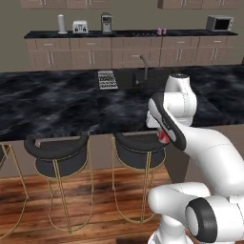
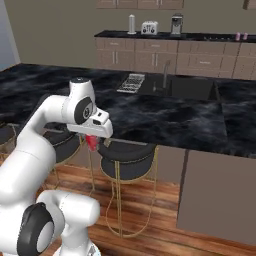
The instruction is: Four empty soda cans are scattered around the kitchen. Gather all the cans and cluster them next to the stove for recycling.
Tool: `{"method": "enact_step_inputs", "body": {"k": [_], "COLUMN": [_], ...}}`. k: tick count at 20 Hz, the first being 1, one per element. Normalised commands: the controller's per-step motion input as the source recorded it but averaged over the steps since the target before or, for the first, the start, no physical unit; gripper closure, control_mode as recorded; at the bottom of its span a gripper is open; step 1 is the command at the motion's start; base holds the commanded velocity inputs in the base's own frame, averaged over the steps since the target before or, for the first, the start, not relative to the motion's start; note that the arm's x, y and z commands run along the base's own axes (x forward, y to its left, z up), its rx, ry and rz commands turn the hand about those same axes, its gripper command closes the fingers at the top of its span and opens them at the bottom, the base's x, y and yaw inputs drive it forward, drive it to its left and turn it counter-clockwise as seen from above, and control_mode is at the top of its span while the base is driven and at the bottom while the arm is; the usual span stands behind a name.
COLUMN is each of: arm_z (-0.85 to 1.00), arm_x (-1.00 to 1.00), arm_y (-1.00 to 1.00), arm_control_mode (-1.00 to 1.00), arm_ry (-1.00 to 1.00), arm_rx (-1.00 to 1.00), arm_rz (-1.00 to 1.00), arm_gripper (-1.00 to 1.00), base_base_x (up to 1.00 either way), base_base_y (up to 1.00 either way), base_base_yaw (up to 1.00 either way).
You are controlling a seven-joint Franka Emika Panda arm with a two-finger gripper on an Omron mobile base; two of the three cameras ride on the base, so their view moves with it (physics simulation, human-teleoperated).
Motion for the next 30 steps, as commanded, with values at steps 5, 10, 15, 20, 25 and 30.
{"method": "enact_step_inputs", "body": {"k": [5,10,15,20,25,30], "arm_z": [0.00,0.00,0.00,0.00,0.00,0.00], "arm_x": [0.00,0.00,0.00,0.00,0.00,0.00], "arm_y": [0.00,0.00,0.00,0.00,0.00,0.00], "arm_control_mode": [1.00,1.00,1.00,1.00,1.00,1.00], "arm_ry": [0.00,0.00,0.00,0.00,0.00,0.00], "arm_rx": [0.00,0.00,0.00,0.00,0.00,0.00], "arm_rz": [0.00,0.00,0.00,0.00,0.00,0.00], "arm_gripper": [1.00,1.00,1.00,1.00,1.00,1.00], "base_base_x": [-0.19,-0.16,-0.16,-0.16,-0.16,-0.12], "base_base_y": [-0.98,-1.00,-1.00,-1.00,-1.00,-1.00], "base_base_yaw": [0.04,0.03,0.03,0.03,0.03,0.02]}}
